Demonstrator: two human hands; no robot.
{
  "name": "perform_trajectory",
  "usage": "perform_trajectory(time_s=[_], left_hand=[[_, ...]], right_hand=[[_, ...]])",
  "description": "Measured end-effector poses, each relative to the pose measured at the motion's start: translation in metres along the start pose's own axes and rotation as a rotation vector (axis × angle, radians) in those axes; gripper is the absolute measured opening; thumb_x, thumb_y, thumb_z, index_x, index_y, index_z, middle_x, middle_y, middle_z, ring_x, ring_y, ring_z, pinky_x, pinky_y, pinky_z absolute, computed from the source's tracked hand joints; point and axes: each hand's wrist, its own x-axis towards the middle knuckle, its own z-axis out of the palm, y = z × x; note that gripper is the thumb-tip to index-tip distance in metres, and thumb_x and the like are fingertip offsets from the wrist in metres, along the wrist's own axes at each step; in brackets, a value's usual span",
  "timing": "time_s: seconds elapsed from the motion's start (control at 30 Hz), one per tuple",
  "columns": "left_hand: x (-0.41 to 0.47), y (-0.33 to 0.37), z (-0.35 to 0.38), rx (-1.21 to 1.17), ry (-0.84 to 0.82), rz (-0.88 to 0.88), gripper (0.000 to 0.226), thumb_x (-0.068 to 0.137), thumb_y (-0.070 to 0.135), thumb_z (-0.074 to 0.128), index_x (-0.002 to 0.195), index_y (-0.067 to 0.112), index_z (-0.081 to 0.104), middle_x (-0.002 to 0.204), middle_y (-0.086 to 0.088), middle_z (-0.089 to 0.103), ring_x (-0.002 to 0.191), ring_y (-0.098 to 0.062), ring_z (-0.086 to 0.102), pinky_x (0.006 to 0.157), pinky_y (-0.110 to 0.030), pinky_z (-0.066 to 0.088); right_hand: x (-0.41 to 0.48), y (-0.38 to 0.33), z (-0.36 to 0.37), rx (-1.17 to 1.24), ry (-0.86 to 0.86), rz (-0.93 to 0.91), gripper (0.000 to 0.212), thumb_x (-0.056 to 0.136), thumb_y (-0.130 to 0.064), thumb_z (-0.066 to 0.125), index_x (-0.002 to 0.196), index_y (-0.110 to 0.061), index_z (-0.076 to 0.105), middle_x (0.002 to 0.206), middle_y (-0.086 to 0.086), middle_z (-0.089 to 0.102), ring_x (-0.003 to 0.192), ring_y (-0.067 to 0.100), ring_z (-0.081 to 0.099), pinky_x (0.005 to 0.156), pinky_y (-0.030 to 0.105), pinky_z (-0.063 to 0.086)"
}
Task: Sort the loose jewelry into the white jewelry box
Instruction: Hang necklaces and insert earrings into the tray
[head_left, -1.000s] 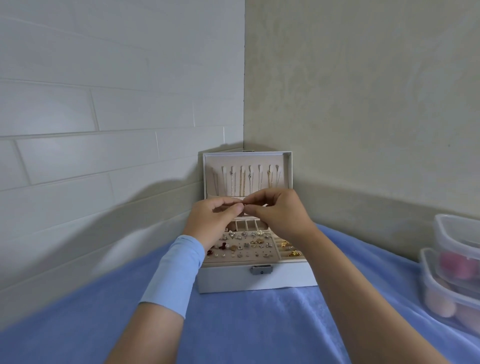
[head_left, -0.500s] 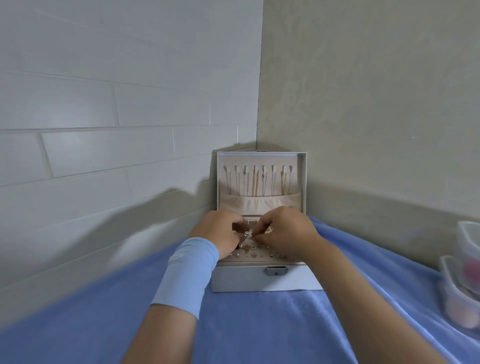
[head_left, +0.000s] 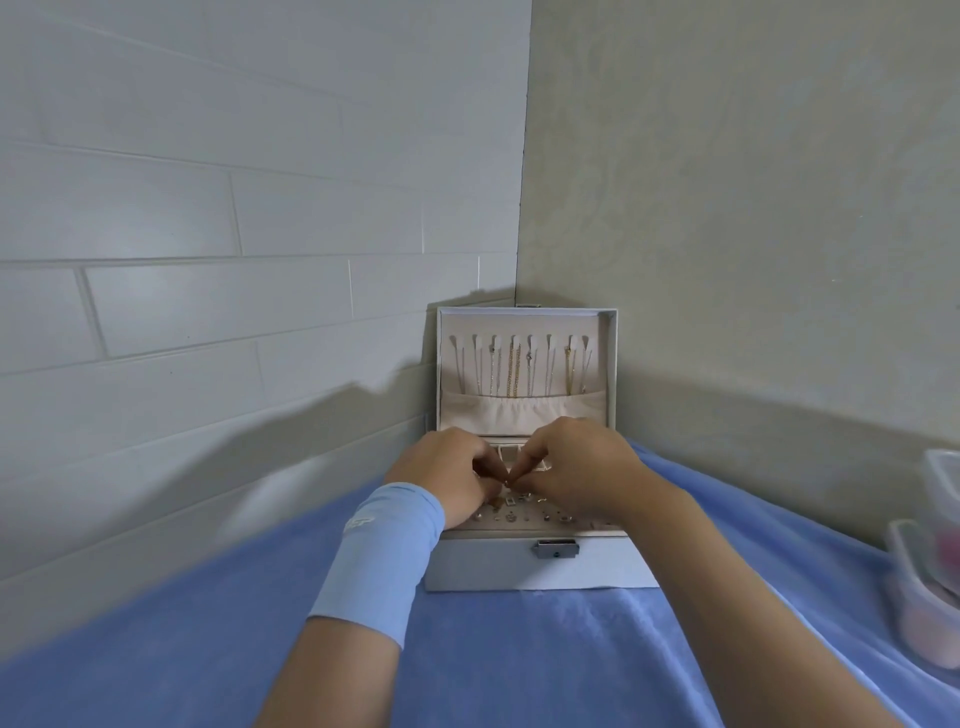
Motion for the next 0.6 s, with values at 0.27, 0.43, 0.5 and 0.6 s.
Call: perform_trajectory(time_s=[0.27, 0.43, 0.5, 0.6], left_hand=[[0.0028, -0.0008, 0.0049, -0.010, 0.047, -0.026, 0.014, 0.085, 0.027, 0.068, 0.091, 0.038, 0.075, 0.091, 0.014, 0.071, 0.085, -0.012, 0.064, 0.080, -0.031, 0.054], [0.0033, -0.0031, 0.0050, -0.009, 0.088, -0.018, 0.014, 0.088, 0.025, 0.065, 0.091, 0.034, 0.076, 0.086, 0.015, 0.068, 0.083, -0.010, 0.062, 0.073, -0.025, 0.049], [0.0030, -0.0038, 0.0037, -0.009, 0.087, -0.018, 0.013, 0.087, 0.025, 0.066, 0.087, 0.034, 0.076, 0.087, 0.014, 0.069, 0.085, -0.009, 0.063, 0.077, -0.026, 0.051], [0.0023, -0.0034, 0.0024, -0.009, 0.056, -0.019, 0.014, 0.087, 0.025, 0.067, 0.084, 0.036, 0.076, 0.087, 0.013, 0.070, 0.085, -0.010, 0.064, 0.078, -0.026, 0.052]], right_hand=[[0.0040, -0.0009, 0.0083, 0.004, 0.051, -0.003, 0.007, 0.087, -0.043, 0.068, 0.083, -0.043, 0.073, 0.092, -0.016, 0.073, 0.085, 0.008, 0.065, 0.071, 0.026, 0.053], [0.0023, 0.0006, 0.0056, 0.008, 0.027, -0.023, 0.009, 0.090, -0.037, 0.067, 0.087, -0.041, 0.075, 0.097, -0.018, 0.071, 0.090, 0.007, 0.063, 0.074, 0.024, 0.051], [0.0021, 0.0003, 0.0033, -0.002, 0.009, -0.031, 0.009, 0.090, -0.035, 0.068, 0.090, -0.039, 0.076, 0.099, -0.016, 0.071, 0.092, 0.008, 0.063, 0.078, 0.025, 0.052], [0.0020, -0.0016, 0.0034, -0.028, -0.013, -0.047, 0.010, 0.090, -0.037, 0.068, 0.095, -0.039, 0.077, 0.101, -0.013, 0.072, 0.094, 0.011, 0.064, 0.082, 0.030, 0.054]])
